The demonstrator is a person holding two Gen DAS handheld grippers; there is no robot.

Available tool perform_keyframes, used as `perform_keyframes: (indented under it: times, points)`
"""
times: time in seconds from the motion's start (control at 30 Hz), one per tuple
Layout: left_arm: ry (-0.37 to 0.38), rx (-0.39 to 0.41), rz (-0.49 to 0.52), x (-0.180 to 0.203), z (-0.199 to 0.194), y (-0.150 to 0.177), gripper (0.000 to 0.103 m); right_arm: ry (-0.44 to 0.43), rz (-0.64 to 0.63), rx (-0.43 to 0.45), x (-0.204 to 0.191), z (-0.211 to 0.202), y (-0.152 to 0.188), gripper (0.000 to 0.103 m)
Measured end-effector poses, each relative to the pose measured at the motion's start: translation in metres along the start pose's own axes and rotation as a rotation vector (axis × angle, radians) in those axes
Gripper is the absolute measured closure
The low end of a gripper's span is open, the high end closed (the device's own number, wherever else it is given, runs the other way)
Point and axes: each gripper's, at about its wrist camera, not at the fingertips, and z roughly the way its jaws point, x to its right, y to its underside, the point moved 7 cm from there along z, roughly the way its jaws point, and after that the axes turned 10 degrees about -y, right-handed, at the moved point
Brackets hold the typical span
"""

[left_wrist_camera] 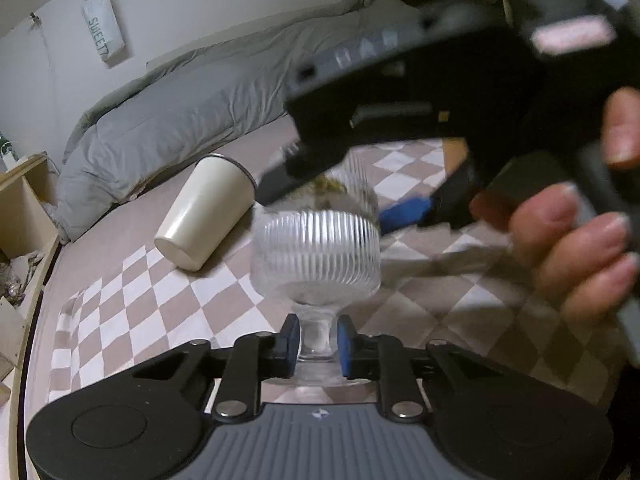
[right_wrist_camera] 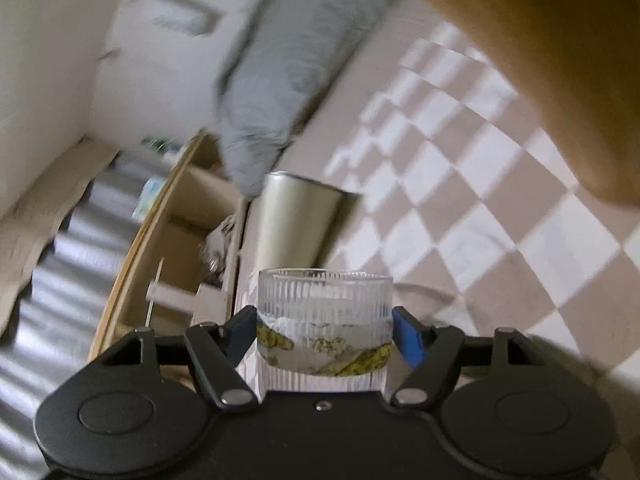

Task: Flip cup upright
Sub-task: 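Lower the upright glass onto the cloth with the left tool while the right tool steadies its rim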

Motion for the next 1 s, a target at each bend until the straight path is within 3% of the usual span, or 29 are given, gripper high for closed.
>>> perform_keyframes:
  times: [0.17, 0.33, 0.57, 0.73, 1.0]
  points:
    - [-0.004, 0.05, -0.063, 0.006, -0.002, 0.0, 0.084, 0.002, -0.278, -0.008, -0.036, -0.012, 0.004, 0.03]
    - [0.001, 0.152, -0.154, 0.02, -0.002, -0.011, 0.084, 0.029, -0.558, 0.031, -0.06, -0.032, 0.012, 0.03]
    - [0.074, 0.267, -0.344, 0.039, 0.011, -0.036, 0.086, 0.099, -0.936, 0.114, -0.079, -0.064, 0.013, 0.03]
    - [0.072, 0.305, -0.36, 0.061, 0.024, -0.041, 0.086, 0.152, -1.006, 0.131, -0.069, -0.08, -0.002, 0.03]
    - [0.001, 0.312, -0.387, 0.074, 0.039, -0.041, 0.087, 0.18, -0.962, 0.084, -0.045, -0.076, -0.019, 0.03]
